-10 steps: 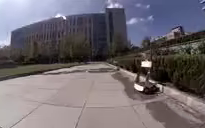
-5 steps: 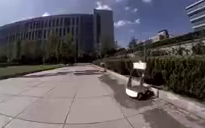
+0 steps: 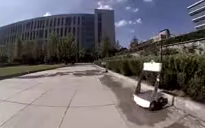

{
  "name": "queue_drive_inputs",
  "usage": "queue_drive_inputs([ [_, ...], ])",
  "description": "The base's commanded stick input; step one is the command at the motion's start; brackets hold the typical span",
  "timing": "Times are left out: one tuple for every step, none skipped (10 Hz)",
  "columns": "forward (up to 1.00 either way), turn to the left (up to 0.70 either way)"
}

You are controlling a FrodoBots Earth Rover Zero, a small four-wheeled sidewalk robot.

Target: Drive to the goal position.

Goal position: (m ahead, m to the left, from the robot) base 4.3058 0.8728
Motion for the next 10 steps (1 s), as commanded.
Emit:
queue_drive_inputs([
  [0.7,0.0],
  [0.7,0.0],
  [0.7,0.0],
  [0.7,0.0],
  [0.7,0.0],
  [0.7,0.0],
  [0.7,0.0],
  [0.39,0.0],
  [0.06,0.0],
  [0.06,0.0],
])
